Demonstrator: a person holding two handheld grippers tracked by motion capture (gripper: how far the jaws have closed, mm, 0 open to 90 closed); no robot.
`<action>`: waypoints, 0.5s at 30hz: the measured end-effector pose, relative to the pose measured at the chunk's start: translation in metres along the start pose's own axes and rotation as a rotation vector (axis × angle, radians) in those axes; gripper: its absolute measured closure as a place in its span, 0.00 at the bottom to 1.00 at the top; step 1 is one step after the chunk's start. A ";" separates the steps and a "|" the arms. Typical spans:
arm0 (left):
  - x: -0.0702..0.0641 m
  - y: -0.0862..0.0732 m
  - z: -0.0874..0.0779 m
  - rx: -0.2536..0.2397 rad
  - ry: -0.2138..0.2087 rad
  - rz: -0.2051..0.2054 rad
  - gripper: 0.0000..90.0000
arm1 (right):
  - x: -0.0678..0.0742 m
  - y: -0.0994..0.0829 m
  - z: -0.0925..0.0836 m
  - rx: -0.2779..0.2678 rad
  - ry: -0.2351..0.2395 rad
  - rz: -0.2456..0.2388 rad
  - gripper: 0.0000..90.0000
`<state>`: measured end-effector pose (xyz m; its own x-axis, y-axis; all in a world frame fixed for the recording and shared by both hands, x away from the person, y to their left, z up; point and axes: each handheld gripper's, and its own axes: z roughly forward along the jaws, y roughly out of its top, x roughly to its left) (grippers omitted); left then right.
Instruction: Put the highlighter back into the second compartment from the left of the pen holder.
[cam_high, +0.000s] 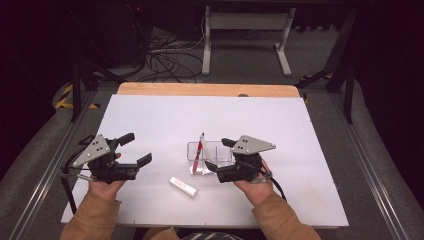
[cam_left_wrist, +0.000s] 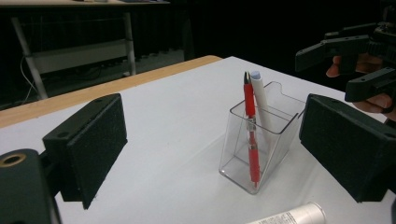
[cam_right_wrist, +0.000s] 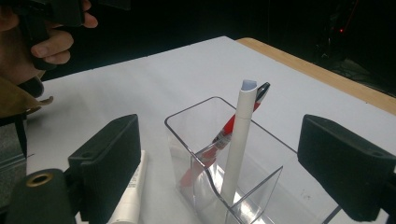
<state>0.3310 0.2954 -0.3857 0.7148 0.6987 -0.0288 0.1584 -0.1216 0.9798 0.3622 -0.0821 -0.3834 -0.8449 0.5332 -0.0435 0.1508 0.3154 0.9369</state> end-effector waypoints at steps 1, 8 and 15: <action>0.000 0.000 0.000 0.000 0.000 -0.001 0.09 | 0.000 0.001 0.000 0.002 0.004 0.000 0.15; 0.000 0.000 0.000 0.001 0.000 0.002 0.09 | 0.006 0.007 -0.003 0.026 0.024 -0.012 0.17; 0.000 0.000 -0.001 -0.002 0.004 0.000 0.09 | 0.011 0.013 -0.004 0.055 0.034 -0.014 0.18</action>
<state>0.3298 0.2961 -0.3854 0.7124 0.7012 -0.0279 0.1569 -0.1204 0.9803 0.3533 -0.0750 -0.3701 -0.8639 0.5018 -0.0436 0.1663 0.3658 0.9157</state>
